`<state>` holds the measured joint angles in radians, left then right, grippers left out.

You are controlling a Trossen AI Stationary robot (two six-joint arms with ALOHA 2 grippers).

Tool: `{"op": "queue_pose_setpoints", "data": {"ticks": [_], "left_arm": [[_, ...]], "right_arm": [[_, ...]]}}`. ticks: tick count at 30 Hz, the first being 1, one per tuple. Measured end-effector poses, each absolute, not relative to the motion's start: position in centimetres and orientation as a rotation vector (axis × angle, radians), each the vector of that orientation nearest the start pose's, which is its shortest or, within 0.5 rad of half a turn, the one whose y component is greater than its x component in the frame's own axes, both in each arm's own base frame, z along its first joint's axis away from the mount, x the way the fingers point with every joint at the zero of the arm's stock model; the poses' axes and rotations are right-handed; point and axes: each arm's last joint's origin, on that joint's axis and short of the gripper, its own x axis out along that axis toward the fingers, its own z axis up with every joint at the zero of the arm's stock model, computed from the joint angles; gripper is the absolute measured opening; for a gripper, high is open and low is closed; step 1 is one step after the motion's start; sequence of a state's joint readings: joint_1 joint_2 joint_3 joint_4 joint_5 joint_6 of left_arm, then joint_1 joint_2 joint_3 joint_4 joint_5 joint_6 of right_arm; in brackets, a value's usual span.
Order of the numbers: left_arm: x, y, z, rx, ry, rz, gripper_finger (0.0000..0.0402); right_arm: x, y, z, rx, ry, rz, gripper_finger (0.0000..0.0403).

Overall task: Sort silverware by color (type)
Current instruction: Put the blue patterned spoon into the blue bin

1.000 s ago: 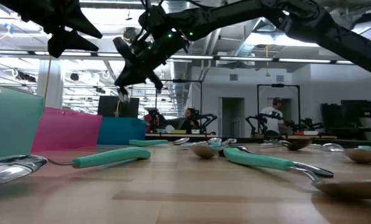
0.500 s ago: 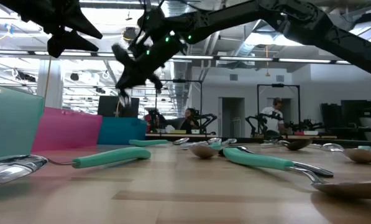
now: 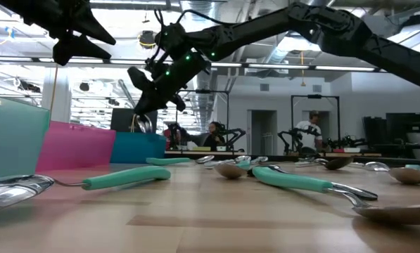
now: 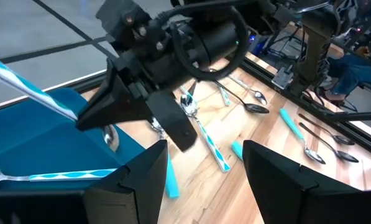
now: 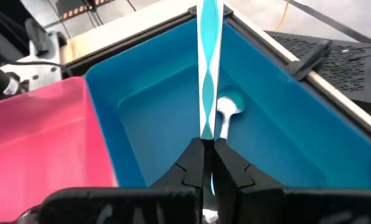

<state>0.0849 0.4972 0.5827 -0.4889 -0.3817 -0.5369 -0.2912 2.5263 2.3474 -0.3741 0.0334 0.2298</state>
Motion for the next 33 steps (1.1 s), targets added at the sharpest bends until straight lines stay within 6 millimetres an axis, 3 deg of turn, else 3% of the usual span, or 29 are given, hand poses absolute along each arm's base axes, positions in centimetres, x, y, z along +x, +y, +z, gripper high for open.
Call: {"op": "queue_pose_setpoints", "data": {"ticks": [7,26,33], "left_arm": [[11.2,2.1,27.3,-0.458,0.263,0.571,0.0195],[11.2,2.1,27.3,-0.456,0.261,0.580,0.0195],[11.2,2.1,27.3,-0.456,0.261,0.581,0.0195]], "right_arm": [[55.1,-16.4,19.9,0.277,0.536,-0.392,0.0034],[55.3,-16.2,17.3,0.273,0.614,-0.381,0.0043],[55.3,-16.3,17.5,0.270,0.613,-0.381,0.0044]]}}
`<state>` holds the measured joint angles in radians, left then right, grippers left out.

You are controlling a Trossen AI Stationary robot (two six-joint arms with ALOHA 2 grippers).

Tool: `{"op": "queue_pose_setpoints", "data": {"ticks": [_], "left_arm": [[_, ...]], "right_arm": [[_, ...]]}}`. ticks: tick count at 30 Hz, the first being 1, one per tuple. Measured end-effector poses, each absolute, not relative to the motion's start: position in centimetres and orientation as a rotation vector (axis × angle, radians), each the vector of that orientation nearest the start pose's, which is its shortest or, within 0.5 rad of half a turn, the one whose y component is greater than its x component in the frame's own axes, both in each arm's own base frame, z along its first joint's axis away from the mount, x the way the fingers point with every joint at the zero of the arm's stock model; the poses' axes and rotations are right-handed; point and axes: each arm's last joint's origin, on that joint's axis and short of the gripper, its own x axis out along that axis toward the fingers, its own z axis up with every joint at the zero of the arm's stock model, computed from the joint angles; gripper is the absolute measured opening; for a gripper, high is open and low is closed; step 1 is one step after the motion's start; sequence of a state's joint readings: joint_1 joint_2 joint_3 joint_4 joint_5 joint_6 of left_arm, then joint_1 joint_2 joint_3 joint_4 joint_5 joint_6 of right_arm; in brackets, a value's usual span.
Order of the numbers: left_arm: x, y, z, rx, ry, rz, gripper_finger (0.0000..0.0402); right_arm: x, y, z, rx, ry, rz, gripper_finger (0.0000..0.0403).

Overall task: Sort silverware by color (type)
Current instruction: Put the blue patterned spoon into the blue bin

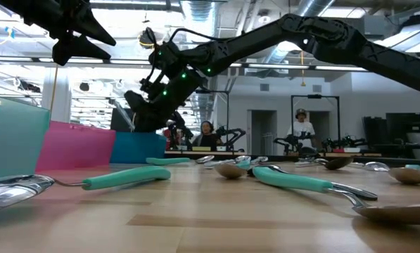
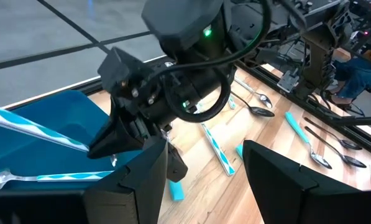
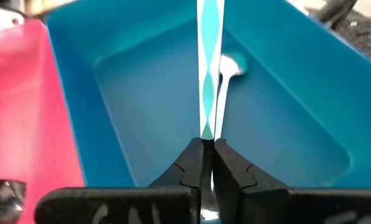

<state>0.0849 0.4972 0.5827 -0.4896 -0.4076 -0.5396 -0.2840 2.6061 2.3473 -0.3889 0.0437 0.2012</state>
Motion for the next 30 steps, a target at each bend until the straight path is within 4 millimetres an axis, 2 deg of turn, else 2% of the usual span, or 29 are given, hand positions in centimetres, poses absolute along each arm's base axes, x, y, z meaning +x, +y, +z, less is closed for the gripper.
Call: {"op": "queue_pose_setpoints", "data": {"ticks": [30], "left_arm": [[11.16,2.10,27.15,-0.456,0.278,0.586,0.0195]], "right_arm": [[55.37,-15.75,17.43,0.217,0.634,-0.357,0.0065]]}}
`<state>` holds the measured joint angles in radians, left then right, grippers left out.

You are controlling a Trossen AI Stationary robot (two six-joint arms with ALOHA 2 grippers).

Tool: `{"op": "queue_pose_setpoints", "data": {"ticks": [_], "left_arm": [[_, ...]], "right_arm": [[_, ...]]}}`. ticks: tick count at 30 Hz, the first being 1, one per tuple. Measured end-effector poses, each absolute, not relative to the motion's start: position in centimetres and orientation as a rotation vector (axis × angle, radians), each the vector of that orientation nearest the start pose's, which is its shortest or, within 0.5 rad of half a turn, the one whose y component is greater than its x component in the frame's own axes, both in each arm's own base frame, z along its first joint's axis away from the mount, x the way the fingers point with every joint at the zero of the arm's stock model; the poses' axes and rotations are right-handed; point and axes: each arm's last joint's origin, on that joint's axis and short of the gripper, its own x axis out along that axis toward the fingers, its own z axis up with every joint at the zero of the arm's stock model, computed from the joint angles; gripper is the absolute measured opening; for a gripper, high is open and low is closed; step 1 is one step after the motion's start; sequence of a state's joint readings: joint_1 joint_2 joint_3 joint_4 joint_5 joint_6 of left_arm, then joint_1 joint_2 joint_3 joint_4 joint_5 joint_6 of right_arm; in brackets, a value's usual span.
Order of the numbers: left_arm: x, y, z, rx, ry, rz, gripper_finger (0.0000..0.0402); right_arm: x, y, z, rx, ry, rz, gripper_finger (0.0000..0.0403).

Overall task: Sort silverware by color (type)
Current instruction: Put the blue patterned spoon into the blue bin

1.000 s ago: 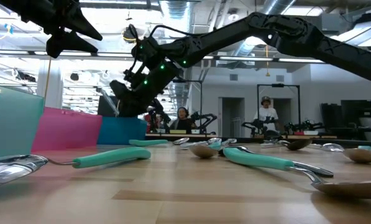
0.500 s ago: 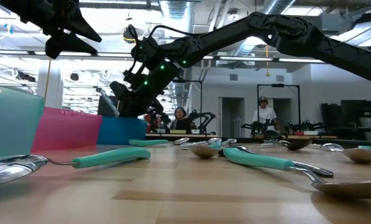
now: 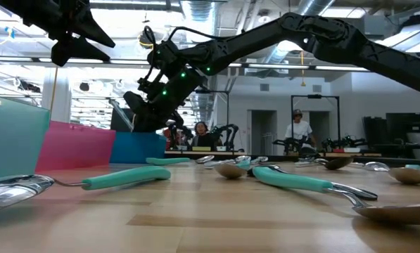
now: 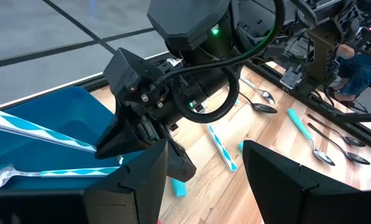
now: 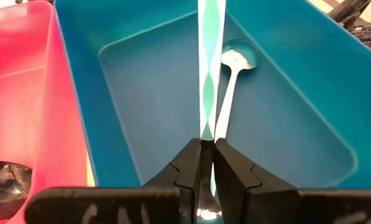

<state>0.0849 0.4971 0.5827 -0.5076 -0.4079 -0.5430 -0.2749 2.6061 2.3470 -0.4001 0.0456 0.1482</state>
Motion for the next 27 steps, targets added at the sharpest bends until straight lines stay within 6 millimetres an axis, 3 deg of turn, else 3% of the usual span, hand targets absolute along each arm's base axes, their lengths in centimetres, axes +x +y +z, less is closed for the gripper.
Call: {"op": "queue_pose_setpoints", "data": {"ticks": [27], "left_arm": [[11.16,2.10,27.15,-0.456,0.278,0.586,0.0195]], "right_arm": [[55.27,-15.67,17.28,0.180,0.661,-0.319,0.0069]]}}
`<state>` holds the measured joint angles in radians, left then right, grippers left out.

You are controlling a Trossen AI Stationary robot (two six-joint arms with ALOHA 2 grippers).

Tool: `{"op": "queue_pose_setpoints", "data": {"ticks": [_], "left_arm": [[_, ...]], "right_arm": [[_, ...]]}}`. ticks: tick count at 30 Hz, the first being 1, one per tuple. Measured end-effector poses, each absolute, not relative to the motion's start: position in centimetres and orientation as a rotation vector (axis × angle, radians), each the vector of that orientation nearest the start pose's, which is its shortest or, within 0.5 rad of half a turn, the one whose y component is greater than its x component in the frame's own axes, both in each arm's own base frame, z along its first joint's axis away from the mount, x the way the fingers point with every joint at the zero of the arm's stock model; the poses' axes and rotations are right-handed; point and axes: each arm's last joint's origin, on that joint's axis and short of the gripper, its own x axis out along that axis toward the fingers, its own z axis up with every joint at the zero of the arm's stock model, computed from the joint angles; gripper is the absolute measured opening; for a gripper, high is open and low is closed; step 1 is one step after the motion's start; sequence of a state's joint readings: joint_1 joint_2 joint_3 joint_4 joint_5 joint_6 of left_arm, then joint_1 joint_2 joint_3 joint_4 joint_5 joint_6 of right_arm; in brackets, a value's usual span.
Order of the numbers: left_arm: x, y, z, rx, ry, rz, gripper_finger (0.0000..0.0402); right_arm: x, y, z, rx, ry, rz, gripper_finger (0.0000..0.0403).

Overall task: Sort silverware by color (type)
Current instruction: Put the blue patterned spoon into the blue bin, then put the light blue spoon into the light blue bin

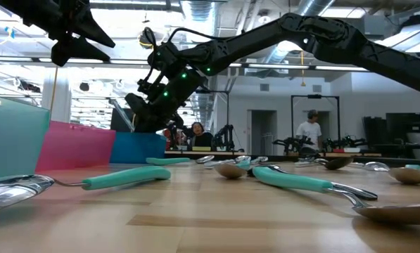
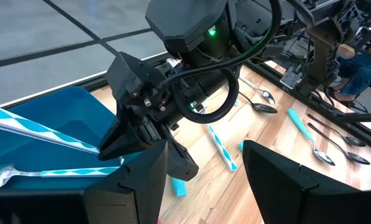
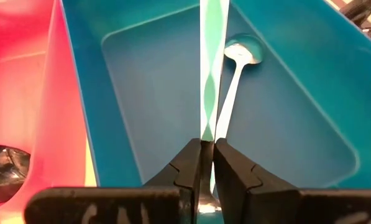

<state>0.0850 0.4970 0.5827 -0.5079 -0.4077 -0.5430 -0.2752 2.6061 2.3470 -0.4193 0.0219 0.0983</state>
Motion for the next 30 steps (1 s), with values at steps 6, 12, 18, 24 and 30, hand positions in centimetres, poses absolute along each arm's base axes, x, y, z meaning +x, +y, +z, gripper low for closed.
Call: {"op": "queue_pose_setpoints", "data": {"ticks": [6,12,18,24,30], "left_arm": [[11.1,2.2,27.2,-0.450,0.273,0.604,0.0195],[11.1,2.2,27.2,-0.446,0.268,0.620,0.0195],[11.1,2.2,27.2,-0.447,0.268,0.619,0.0195],[11.1,2.2,27.2,-0.449,0.267,0.619,0.0195],[11.1,2.2,27.2,-0.451,0.266,0.618,0.0195]], "right_arm": [[55.3,-15.7,17.3,0.178,0.662,-0.318,0.0093],[55.3,-15.7,17.3,0.182,0.655,-0.321,0.0113],[55.2,-16.0,17.9,0.186,0.645,-0.328,0.0114],[54.7,-16.1,19.9,0.182,0.628,-0.331,0.0113],[53.5,-16.9,23.2,0.179,0.598,-0.348,0.0113]]}}
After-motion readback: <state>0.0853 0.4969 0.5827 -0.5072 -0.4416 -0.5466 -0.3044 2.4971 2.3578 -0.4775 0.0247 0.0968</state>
